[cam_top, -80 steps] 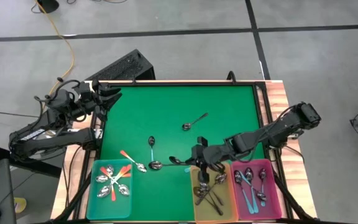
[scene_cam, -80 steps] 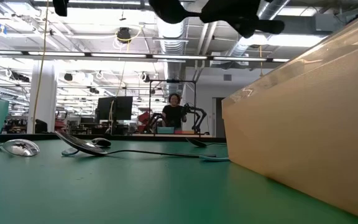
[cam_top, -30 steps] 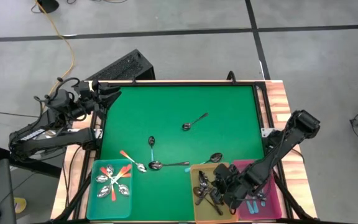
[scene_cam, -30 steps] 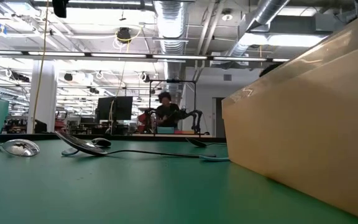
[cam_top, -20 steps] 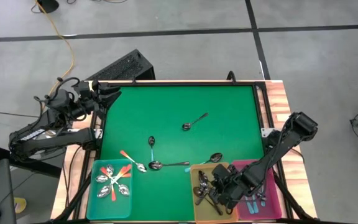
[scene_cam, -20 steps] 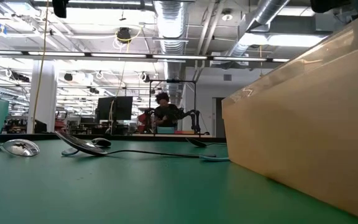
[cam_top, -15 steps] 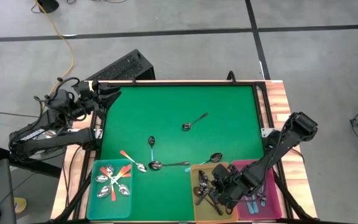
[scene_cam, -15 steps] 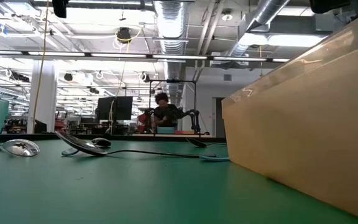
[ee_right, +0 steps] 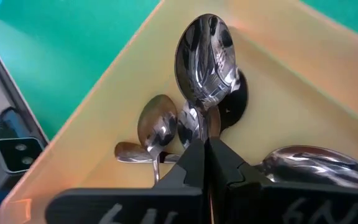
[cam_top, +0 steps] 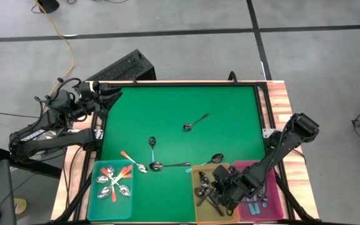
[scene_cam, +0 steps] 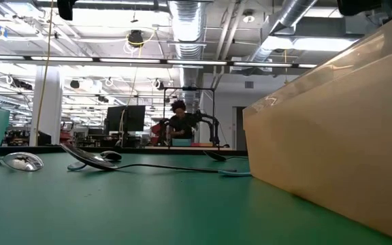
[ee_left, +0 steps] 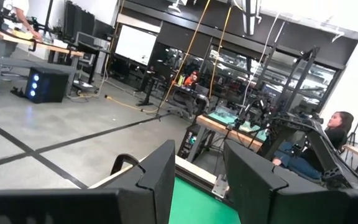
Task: Sort silverware by color (type)
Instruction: Put the black spoon into the orange bin
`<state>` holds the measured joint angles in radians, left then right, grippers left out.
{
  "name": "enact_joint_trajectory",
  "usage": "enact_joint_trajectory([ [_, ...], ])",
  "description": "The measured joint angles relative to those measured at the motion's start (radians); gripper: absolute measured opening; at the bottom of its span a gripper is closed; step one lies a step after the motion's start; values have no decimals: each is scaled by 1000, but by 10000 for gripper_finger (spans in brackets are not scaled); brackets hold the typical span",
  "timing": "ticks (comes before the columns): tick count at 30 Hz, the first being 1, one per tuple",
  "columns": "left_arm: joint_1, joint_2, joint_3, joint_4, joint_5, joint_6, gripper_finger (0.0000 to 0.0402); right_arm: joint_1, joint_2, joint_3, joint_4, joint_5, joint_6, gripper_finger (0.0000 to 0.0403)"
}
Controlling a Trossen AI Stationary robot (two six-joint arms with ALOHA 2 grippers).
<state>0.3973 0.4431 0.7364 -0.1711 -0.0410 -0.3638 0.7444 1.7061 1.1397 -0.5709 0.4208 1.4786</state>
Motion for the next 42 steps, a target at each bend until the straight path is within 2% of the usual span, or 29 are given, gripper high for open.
enact_joint_trajectory([
  [4, 0, 0, 0, 1, 0, 0, 121, -1, 17, 1, 11, -11, -1, 25],
  [9, 0, 0, 0, 2, 0, 0, 121, -7, 49, -1, 23, -45, -21, 60],
  [18, 0, 0, 0, 4, -12, -19, 121, -32, 33, 0, 41, -168, -104, 116],
  [28, 0, 0, 0, 4, -12, -9, 121, -128, -66, 0, 42, -298, -340, 120],
  [42, 0, -1, 0, -55, -9, -38, 121, -235, -244, 0, 83, -292, -522, 120],
])
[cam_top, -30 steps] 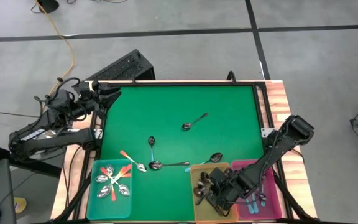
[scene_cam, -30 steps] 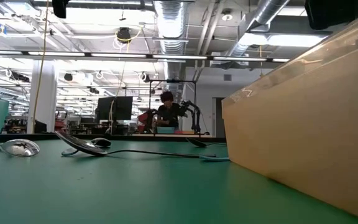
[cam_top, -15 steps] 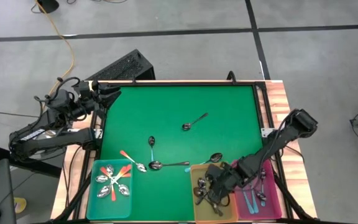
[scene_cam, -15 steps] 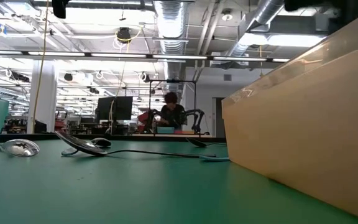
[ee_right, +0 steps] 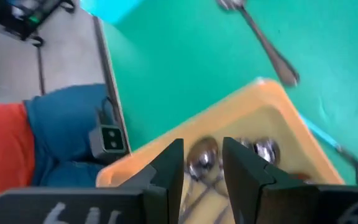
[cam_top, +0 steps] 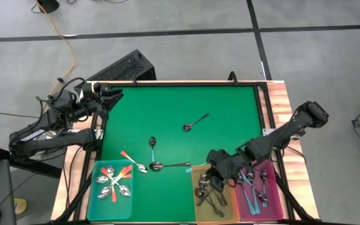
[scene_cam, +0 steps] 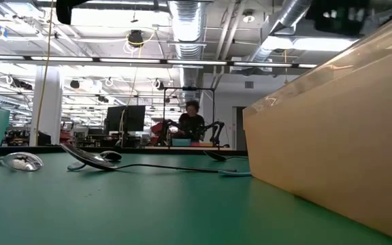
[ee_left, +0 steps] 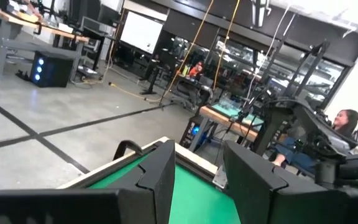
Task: Sort silverware by color (type)
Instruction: Put the black spoon into the orange bin
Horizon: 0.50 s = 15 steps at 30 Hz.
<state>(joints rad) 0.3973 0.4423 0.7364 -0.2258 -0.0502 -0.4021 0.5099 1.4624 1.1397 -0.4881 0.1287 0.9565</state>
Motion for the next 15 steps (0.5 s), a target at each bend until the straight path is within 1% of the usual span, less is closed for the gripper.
enact_joint_trajectory([
  [9, 0, 0, 0, 15, -18, -63, 121, -74, -8, 0, 169, 10, -245, 120],
  [15, 0, 0, 0, 15, -31, -67, 121, -156, -8, 0, 327, 131, -467, 120],
])
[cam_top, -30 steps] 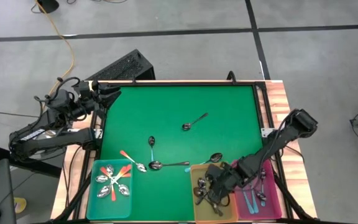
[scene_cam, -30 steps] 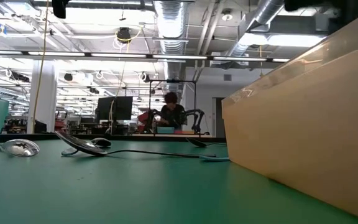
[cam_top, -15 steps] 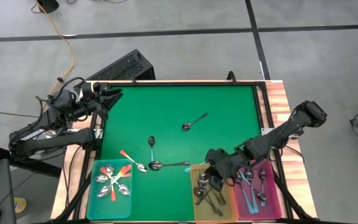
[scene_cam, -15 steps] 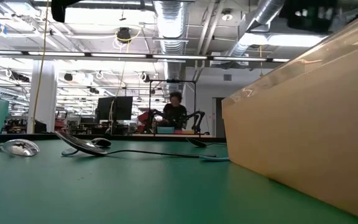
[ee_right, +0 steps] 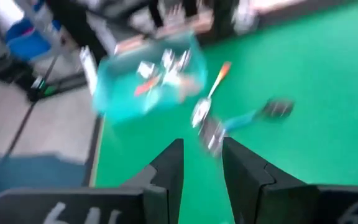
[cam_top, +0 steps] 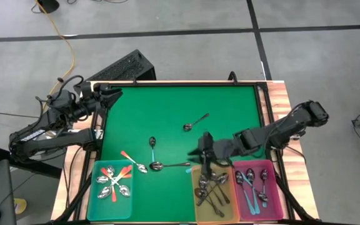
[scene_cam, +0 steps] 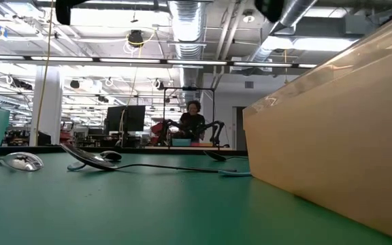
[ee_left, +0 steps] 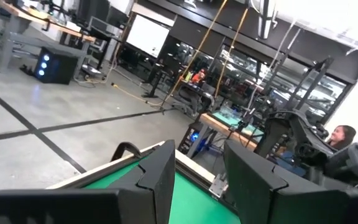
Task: Sort silverware by color (type)
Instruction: Put the black spoon into the orange bin
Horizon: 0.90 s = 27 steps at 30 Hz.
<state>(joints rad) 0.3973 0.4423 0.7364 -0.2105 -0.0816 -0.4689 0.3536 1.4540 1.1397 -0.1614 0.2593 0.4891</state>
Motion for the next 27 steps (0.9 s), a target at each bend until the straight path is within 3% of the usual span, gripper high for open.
enact_joint_trajectory([
  [6, 0, 0, 0, 3, -24, 2, 121, -117, 7, 0, 208, 21, -227, 120],
  [10, 0, 1, 0, 35, -36, 33, 121, -197, 38, -2, 250, 12, -322, 120],
  [19, 0, 20, 0, 144, -32, 99, 121, -376, 74, 0, 301, -71, -333, 120],
  [27, 8, 101, 0, 192, 8, 115, 121, -436, 107, -4, 317, -129, -341, 120],
])
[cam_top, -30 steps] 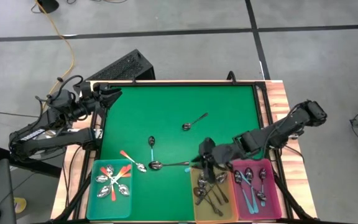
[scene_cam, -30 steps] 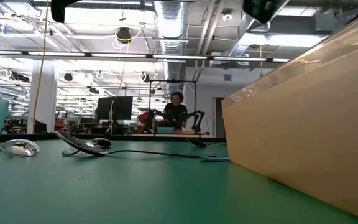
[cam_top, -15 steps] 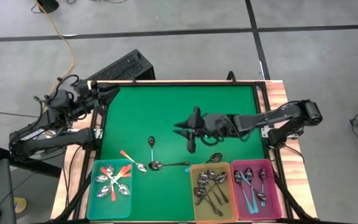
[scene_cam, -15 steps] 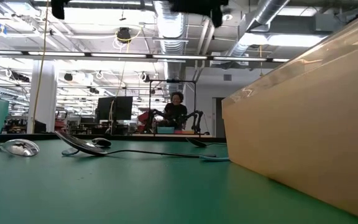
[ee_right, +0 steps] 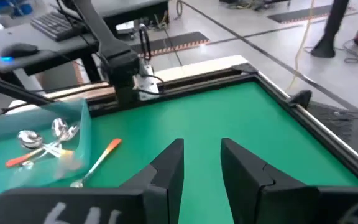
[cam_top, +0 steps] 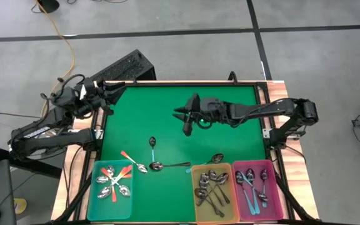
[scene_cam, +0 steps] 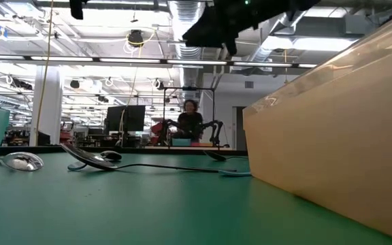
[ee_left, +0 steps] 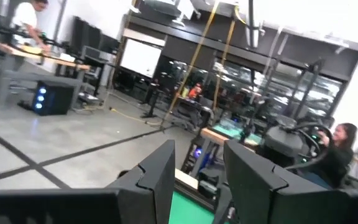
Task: Sort silverware by color (type)
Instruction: Put the black spoon into the orange bin
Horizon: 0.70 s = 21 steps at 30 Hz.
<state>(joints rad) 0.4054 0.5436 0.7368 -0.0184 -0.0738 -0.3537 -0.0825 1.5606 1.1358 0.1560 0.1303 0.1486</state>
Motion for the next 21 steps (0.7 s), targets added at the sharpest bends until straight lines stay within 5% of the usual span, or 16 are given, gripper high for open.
enact_joint_trajectory([
  [21, 204, 79, 0, 14, 265, -42, 121, -31, 142, 3, 182, -37, -20, 121],
])
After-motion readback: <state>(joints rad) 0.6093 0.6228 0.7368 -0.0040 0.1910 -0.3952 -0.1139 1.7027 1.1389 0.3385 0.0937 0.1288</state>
